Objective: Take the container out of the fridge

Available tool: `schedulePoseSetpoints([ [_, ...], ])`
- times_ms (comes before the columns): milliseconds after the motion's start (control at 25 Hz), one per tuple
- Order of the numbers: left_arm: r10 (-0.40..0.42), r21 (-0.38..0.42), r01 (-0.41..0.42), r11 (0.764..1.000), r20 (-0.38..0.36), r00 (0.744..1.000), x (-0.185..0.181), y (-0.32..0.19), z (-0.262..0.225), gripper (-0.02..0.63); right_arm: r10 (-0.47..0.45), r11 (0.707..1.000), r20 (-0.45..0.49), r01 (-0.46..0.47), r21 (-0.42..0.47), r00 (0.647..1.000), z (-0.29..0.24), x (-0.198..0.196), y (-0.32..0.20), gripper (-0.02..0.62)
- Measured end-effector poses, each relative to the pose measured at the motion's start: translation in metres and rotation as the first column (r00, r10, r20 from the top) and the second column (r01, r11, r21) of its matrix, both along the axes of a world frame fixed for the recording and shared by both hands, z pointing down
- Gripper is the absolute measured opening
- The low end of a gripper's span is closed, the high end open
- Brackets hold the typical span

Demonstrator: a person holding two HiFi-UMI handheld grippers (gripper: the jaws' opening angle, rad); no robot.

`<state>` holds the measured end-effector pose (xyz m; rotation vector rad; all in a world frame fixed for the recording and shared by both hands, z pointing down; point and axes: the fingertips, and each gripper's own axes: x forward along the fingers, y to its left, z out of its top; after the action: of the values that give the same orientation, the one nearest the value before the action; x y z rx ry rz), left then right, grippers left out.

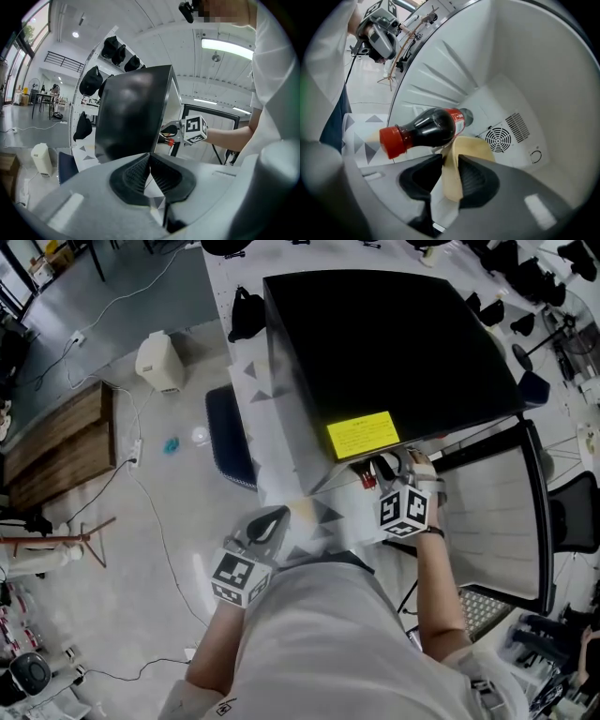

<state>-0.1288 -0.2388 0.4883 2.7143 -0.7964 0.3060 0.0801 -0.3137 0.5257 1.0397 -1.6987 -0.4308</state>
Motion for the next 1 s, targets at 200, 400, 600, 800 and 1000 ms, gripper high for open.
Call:
schedulePoseSetpoints([
  [200,0.015,0.003,-0.015,1.0,-0.003,1.0,-0.004,-0.004,-0.001,0.011,0.0,1.0,-0.029,0.0,0.009,1.0,0.0,-0.002,0.006,0.083],
  [400,0.039,0.0,-0.039,0.999,-0.009,0.999,-0.003,-0.002,0.002,0.011,0.001,1.0,-0.032,-0.001,0.023,0.999,-0.003,-0.005,0.014,0.053],
  [600,0.069,-0.001,-0.069,0.998,-0.014,0.998,0.002,0.0,0.004,0.011,0.01,1.0,-0.012,-0.01,0.024,1.0,-0.005,-0.003,0.019,0.015],
  [800,0.098,0.002,-0.098,0.995,-0.013,0.995,0.01,0.003,0.003,0.011,0.03,0.998,-0.01,-0.029,0.047,1.0,-0.013,0.0,0.026,0.014],
  [1000,0.141,0.004,-0.141,0.99,-0.016,0.99,0.027,0.008,0.001,0.011,0.072,0.995,0.088,-0.078,0.067,0.994,-0.024,0.007,0.045,0.014],
])
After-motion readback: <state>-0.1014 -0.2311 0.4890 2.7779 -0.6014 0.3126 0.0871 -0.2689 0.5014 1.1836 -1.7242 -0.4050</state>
